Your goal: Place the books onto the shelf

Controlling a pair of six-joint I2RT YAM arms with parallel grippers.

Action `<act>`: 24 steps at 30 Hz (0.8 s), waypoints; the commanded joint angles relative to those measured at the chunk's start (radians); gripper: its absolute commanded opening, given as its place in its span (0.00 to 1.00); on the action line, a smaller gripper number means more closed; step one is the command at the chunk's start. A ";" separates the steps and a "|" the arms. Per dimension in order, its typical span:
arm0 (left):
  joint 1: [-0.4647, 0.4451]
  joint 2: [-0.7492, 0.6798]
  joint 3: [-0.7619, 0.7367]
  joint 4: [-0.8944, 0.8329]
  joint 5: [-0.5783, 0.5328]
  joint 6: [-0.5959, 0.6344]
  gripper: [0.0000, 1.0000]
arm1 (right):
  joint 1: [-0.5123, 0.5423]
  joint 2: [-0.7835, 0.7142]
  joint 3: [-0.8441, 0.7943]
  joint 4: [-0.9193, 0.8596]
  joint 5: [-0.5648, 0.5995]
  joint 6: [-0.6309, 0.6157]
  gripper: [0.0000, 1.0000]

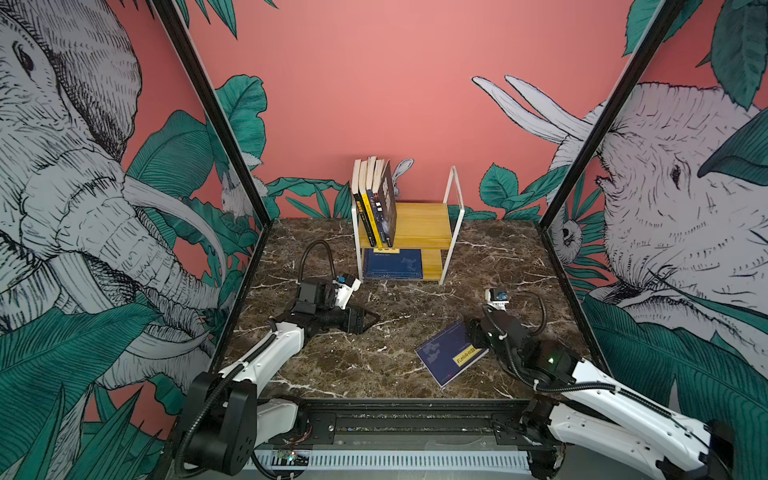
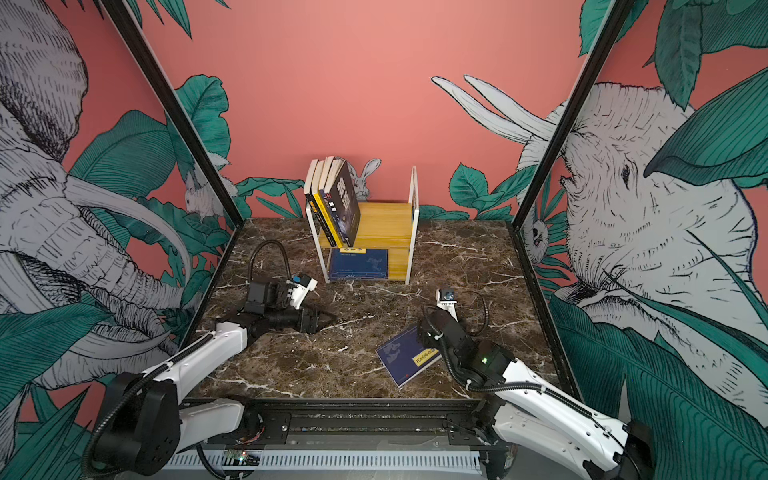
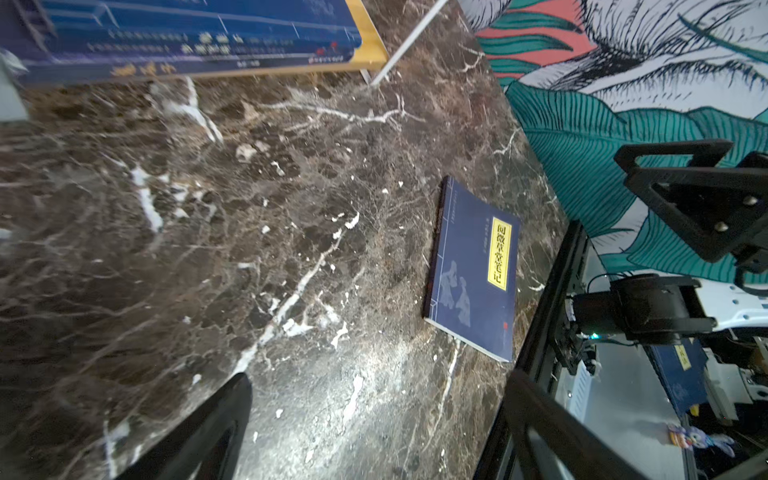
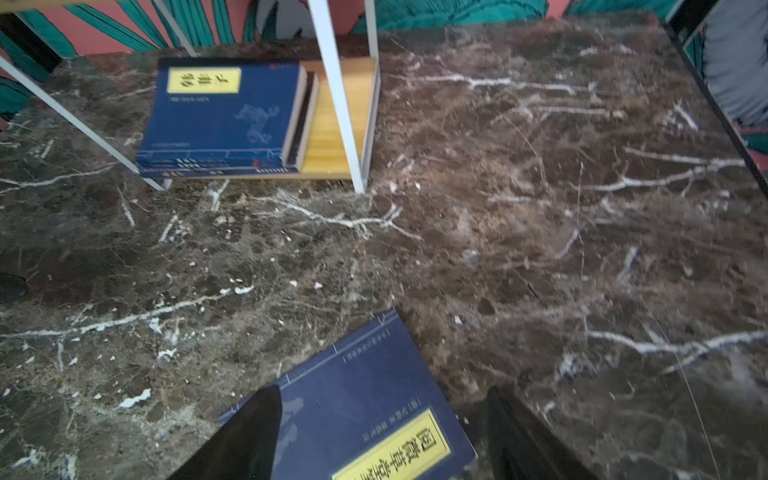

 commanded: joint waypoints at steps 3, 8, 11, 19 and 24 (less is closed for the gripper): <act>-0.047 0.039 0.035 -0.018 -0.017 0.016 0.94 | -0.005 -0.058 -0.078 -0.181 -0.039 0.266 0.76; -0.063 0.068 0.034 0.001 -0.038 -0.010 0.94 | -0.005 -0.040 -0.191 -0.072 -0.119 0.366 0.71; -0.063 0.079 0.022 0.036 -0.044 -0.044 0.94 | -0.005 0.020 -0.249 0.066 -0.151 0.388 0.70; -0.061 0.100 0.008 0.070 -0.060 -0.085 0.96 | -0.005 0.253 -0.262 0.269 -0.188 0.403 0.64; -0.068 0.148 0.057 0.038 -0.060 -0.104 0.96 | -0.005 0.364 -0.247 0.375 -0.216 0.381 0.55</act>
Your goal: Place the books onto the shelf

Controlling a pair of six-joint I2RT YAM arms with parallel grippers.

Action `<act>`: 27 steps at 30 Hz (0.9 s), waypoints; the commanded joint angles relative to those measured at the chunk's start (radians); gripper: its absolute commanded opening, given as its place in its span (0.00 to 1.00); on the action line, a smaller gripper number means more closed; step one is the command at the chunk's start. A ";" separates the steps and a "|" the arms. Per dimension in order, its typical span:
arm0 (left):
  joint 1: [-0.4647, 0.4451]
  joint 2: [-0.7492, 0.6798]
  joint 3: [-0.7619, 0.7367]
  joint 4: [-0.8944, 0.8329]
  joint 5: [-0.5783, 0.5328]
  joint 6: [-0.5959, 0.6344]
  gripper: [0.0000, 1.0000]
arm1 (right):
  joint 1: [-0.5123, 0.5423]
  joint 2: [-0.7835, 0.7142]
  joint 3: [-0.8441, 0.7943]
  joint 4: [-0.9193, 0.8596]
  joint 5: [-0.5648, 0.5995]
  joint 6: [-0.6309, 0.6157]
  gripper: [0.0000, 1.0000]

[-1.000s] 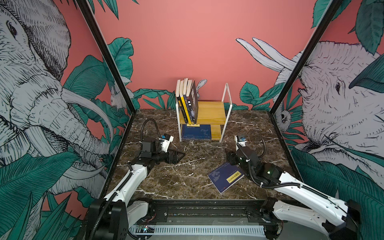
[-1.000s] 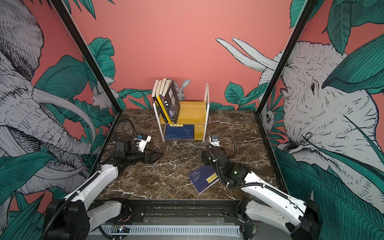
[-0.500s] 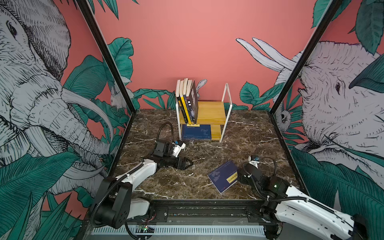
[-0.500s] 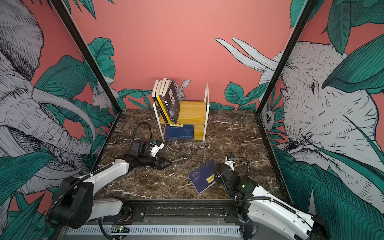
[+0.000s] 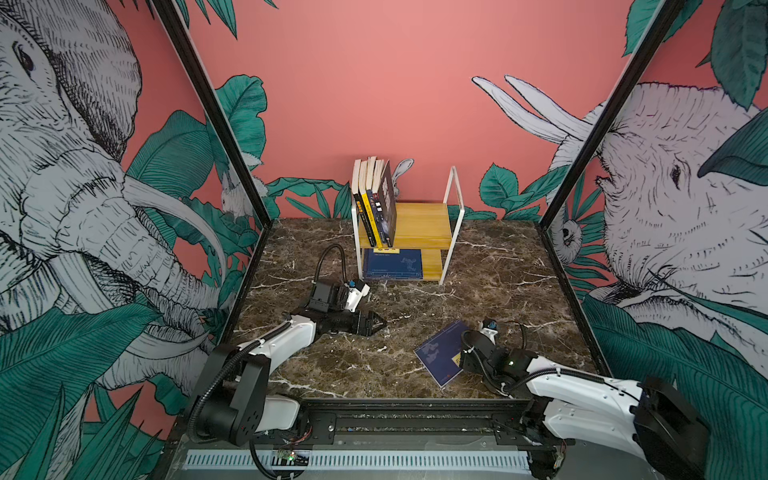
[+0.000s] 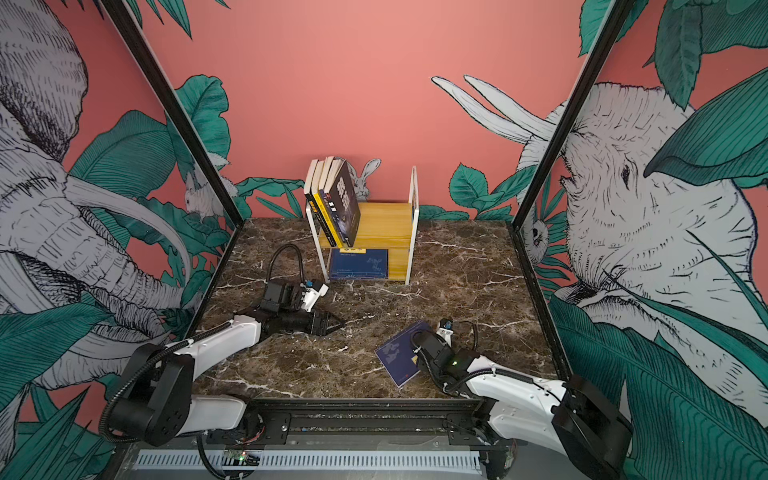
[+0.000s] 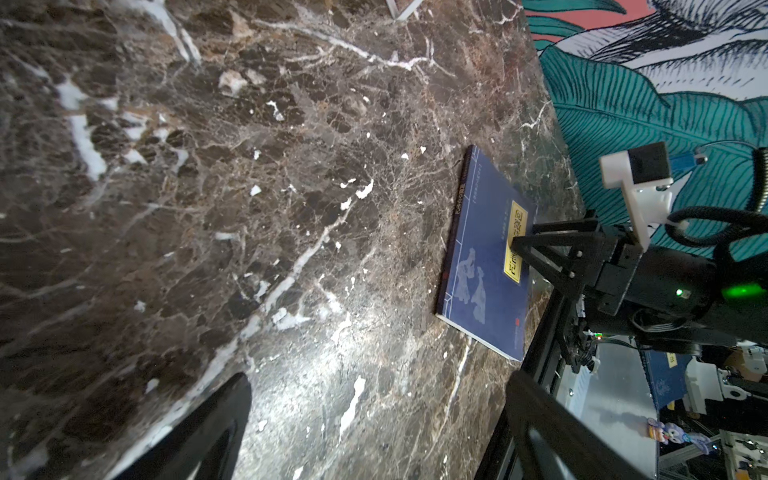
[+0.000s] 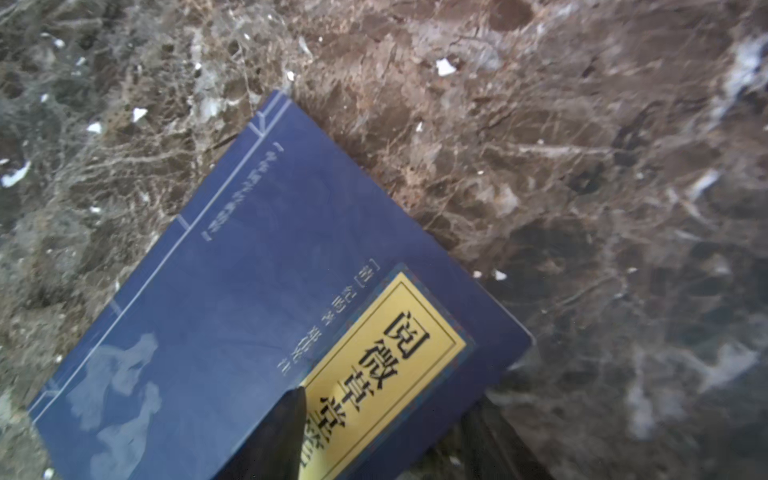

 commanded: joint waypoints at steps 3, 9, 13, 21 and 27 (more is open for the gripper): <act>-0.018 0.025 0.035 0.020 -0.002 -0.040 0.96 | -0.005 0.109 0.051 0.153 -0.049 -0.025 0.46; -0.037 0.059 0.041 0.027 -0.020 -0.073 0.97 | -0.006 0.256 0.129 0.272 -0.096 -0.089 0.32; -0.053 0.091 0.063 -0.001 -0.057 -0.094 0.97 | -0.006 0.373 0.206 0.331 -0.151 -0.109 0.34; -0.057 0.129 0.009 0.060 -0.086 -0.239 0.97 | 0.008 0.576 0.325 0.446 -0.258 -0.100 0.34; -0.064 0.202 0.024 0.074 -0.077 -0.325 0.94 | 0.024 0.565 0.312 0.447 -0.248 -0.091 0.36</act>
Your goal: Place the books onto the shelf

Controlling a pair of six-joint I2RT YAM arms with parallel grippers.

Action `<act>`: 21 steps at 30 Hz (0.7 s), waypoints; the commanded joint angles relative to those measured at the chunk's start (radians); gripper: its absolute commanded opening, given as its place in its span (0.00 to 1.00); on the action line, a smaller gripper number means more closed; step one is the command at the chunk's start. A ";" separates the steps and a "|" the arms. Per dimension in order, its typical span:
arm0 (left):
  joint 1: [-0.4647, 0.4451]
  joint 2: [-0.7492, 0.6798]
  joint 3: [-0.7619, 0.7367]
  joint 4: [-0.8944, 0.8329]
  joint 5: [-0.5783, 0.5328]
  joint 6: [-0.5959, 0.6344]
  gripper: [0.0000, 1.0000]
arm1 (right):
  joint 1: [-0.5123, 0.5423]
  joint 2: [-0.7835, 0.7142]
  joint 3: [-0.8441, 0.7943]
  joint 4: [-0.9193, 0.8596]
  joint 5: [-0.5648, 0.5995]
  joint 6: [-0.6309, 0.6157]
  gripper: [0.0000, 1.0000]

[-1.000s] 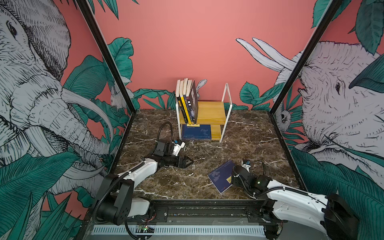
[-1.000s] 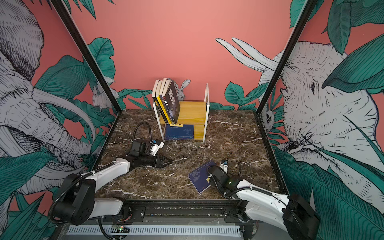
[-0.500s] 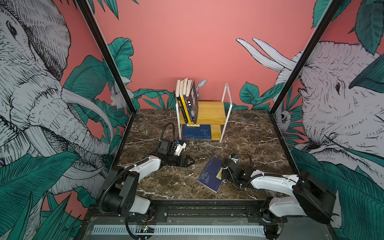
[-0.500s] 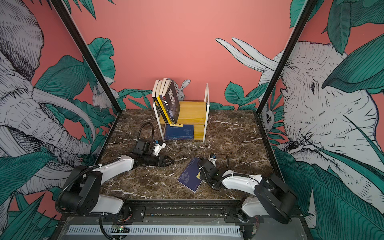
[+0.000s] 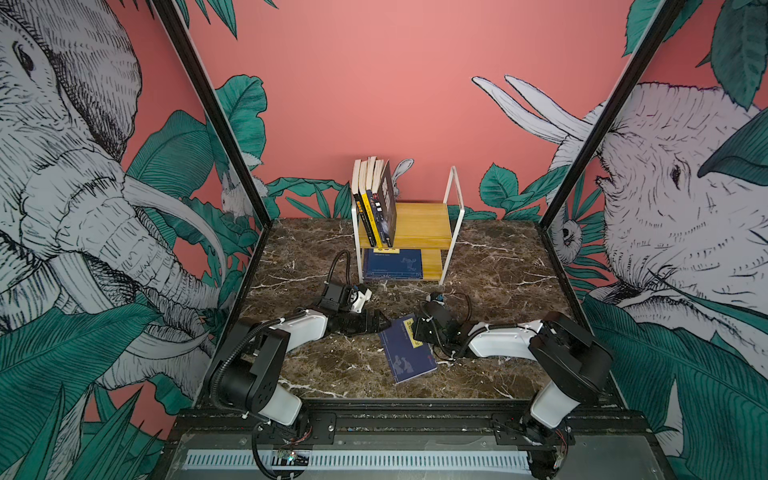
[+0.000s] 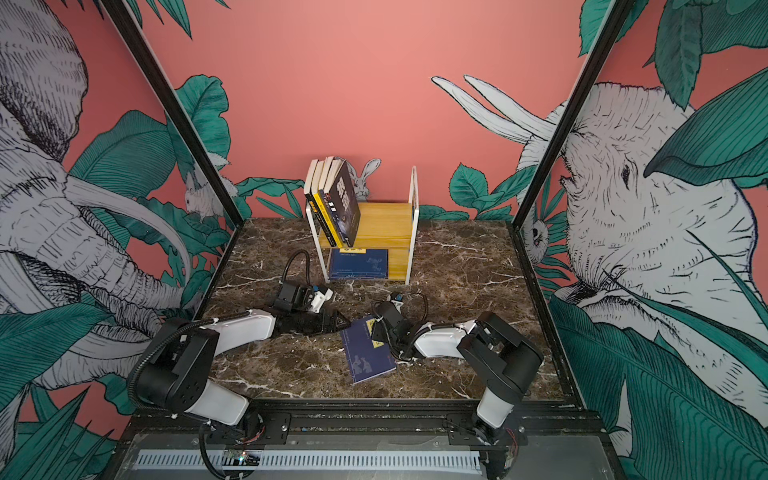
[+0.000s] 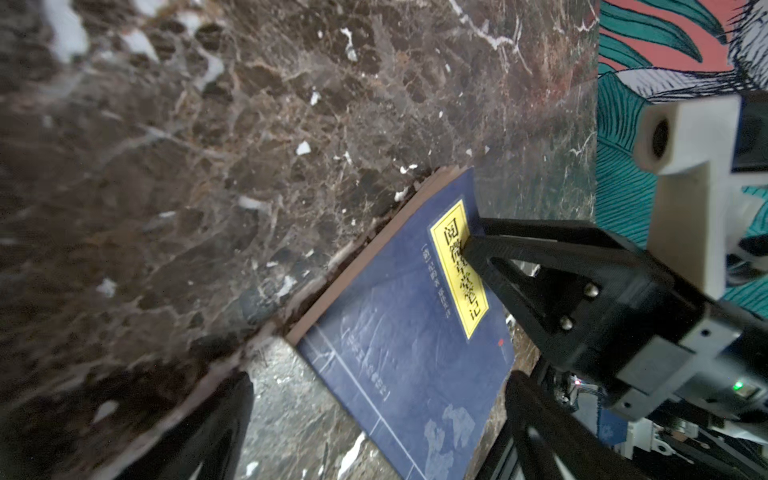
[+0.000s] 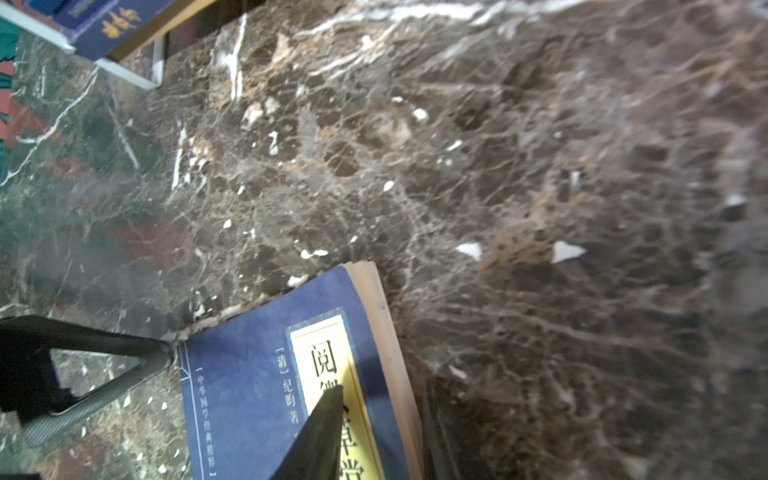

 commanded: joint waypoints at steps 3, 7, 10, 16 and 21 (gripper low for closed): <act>-0.011 0.097 0.034 -0.027 -0.012 -0.074 0.87 | 0.012 -0.057 -0.060 -0.082 0.000 -0.002 0.40; -0.015 0.127 0.083 -0.111 -0.047 -0.026 0.82 | 0.012 -0.201 -0.082 -0.244 0.032 -0.067 0.48; -0.016 0.141 0.103 -0.130 -0.081 0.007 0.81 | 0.030 -0.326 -0.115 -0.329 0.047 -0.146 0.54; -0.028 0.142 0.179 -0.217 -0.148 0.096 0.80 | 0.132 -0.414 -0.093 -0.568 0.066 -0.222 0.73; -0.054 0.158 0.209 -0.270 -0.157 0.119 0.81 | 0.179 -0.416 -0.145 -0.495 0.032 -0.158 0.68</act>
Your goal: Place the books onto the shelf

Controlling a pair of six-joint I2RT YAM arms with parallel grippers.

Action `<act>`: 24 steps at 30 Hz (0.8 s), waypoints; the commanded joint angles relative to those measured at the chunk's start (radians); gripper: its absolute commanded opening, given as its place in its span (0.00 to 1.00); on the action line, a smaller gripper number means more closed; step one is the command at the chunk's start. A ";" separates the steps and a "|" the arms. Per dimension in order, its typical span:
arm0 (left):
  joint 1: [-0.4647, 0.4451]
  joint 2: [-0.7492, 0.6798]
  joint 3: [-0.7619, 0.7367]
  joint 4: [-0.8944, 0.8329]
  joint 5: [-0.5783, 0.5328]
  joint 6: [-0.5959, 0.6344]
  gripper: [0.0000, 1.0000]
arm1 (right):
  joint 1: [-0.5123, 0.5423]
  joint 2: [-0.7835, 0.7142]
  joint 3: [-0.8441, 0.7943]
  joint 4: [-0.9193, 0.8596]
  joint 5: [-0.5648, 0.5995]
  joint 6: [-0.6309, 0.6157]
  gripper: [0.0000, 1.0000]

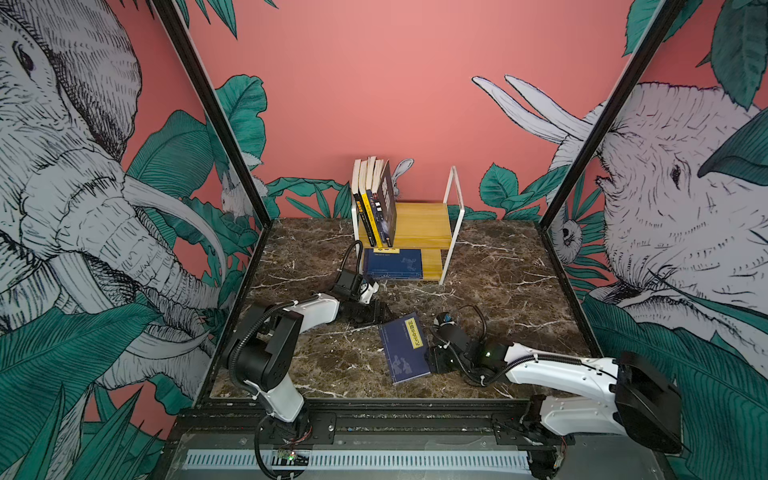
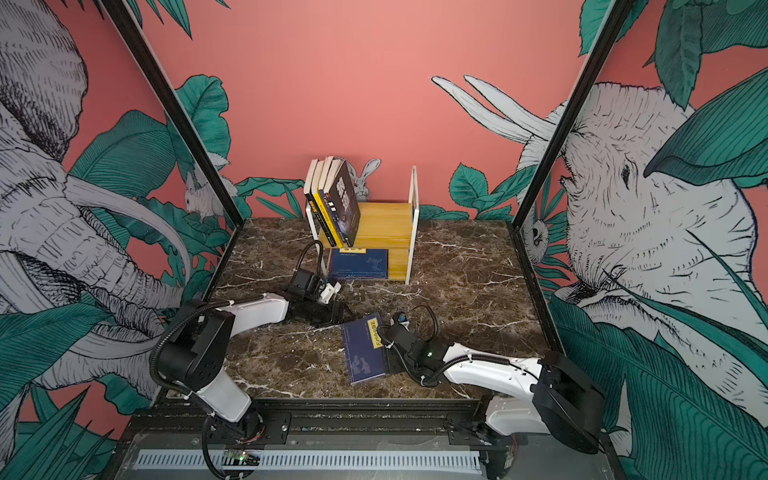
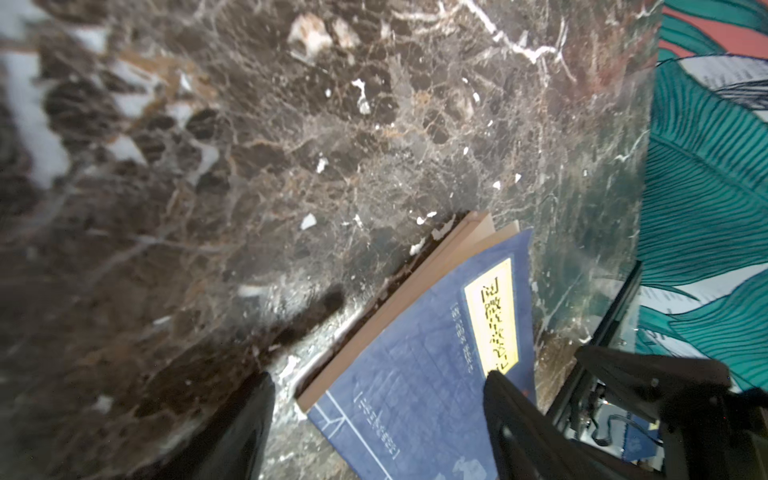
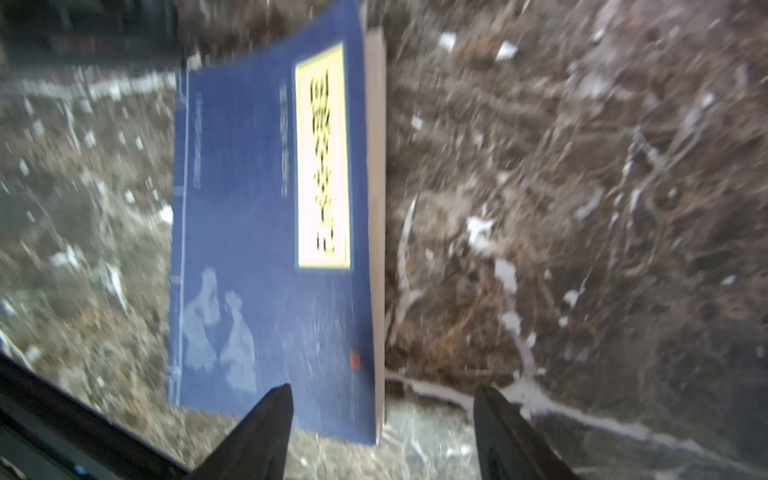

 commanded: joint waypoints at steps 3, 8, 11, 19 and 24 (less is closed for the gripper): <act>-0.013 -0.006 -0.023 -0.111 -0.033 0.014 0.81 | 0.007 0.006 -0.039 0.097 0.012 0.007 0.66; -0.012 -0.096 -0.109 -0.089 -0.029 -0.008 0.87 | -0.072 0.104 0.015 0.159 -0.074 -0.007 0.66; -0.013 -0.117 -0.138 -0.067 -0.024 -0.023 0.88 | -0.107 0.158 0.032 0.222 -0.125 -0.011 0.63; -0.013 -0.083 -0.154 0.000 0.032 -0.096 0.88 | -0.148 0.289 0.085 0.316 -0.239 0.007 0.48; -0.012 -0.014 -0.167 0.079 0.116 -0.191 0.88 | -0.148 0.353 0.058 0.406 -0.263 0.065 0.34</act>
